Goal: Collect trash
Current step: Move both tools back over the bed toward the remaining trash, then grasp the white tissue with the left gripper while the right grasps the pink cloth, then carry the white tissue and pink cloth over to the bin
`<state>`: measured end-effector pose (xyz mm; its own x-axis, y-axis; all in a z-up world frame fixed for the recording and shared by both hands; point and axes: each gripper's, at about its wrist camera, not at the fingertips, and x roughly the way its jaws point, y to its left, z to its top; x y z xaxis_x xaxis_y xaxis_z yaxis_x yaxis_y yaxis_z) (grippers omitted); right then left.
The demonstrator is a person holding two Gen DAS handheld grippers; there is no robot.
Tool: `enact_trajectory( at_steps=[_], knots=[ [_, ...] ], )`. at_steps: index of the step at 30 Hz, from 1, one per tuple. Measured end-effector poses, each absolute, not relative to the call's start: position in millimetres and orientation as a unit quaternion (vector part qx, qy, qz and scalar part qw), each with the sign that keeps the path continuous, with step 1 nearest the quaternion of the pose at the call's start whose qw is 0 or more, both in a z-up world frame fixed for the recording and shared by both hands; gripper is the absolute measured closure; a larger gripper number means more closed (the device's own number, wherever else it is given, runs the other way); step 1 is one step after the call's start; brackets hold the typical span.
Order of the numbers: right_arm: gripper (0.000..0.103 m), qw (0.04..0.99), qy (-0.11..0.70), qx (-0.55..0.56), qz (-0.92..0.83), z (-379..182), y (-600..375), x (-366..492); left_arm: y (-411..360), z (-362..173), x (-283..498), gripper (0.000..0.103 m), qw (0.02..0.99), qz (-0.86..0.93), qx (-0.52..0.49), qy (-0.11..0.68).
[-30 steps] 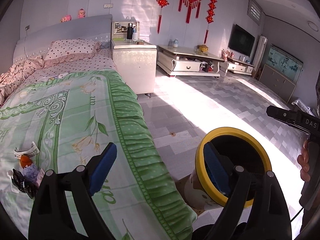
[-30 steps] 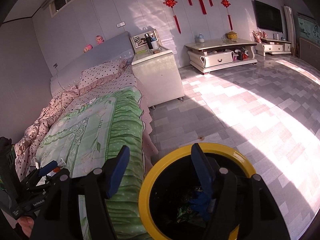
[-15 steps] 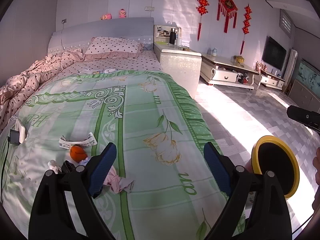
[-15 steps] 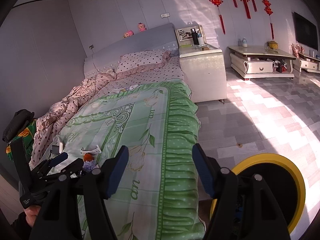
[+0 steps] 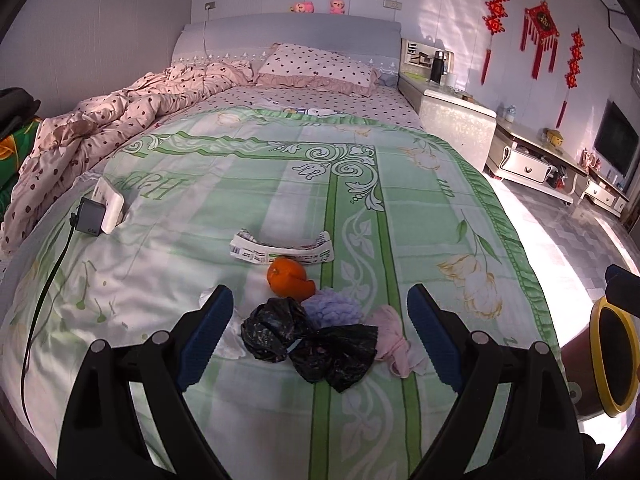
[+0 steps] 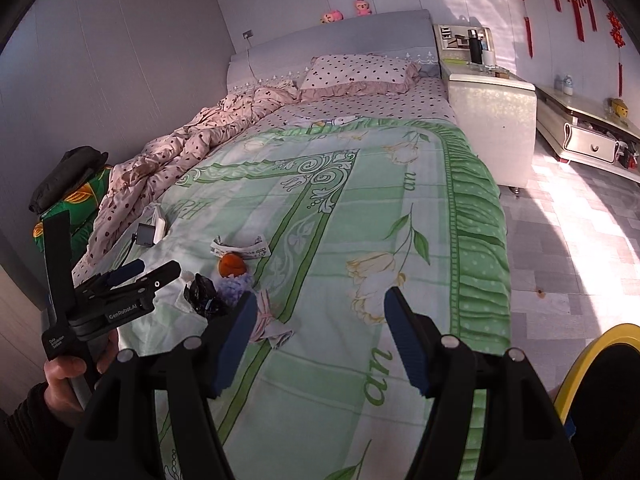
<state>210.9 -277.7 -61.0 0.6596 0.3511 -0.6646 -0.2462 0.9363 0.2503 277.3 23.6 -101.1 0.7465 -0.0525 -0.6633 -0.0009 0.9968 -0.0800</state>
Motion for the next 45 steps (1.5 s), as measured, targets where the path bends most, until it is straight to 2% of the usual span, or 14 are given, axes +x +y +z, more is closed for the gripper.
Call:
enact_trajectory(
  at_steps=[14, 24, 27, 33, 38, 41, 45],
  knots=[
    [0.041, 0.866, 0.452, 0.012, 0.215, -140, -188, 263, 115, -163, 311, 0.018, 0.909, 0.054, -0.097, 0.402],
    [0.048, 0.840, 0.487, -0.038, 0.234, -185, -160, 286, 144, -200, 332, 0.019, 0.894, 0.064, -0.125, 0.426],
    [0.050, 0.834, 0.495, -0.045, 0.238, -195, -154, 292, 145, -210, 339, 0.022, 0.890, 0.061, -0.124, 0.434],
    [0.060, 0.826, 0.500, -0.060, 0.252, -208, -140, 300, 137, -225, 345, 0.043, 0.885, 0.039, -0.119, 0.449],
    [0.068, 0.827, 0.496, -0.066, 0.256, -212, -131, 303, 126, -228, 348, 0.069, 0.885, 0.014, -0.114, 0.451],
    [0.074, 0.827, 0.494, -0.069, 0.260, -211, -129, 303, 122, -226, 347, 0.075, 0.888, 0.010, -0.106, 0.448],
    [0.079, 0.831, 0.489, -0.065, 0.257, -207, -132, 301, 128, -223, 344, 0.077, 0.886, 0.005, -0.124, 0.447]
  ],
)
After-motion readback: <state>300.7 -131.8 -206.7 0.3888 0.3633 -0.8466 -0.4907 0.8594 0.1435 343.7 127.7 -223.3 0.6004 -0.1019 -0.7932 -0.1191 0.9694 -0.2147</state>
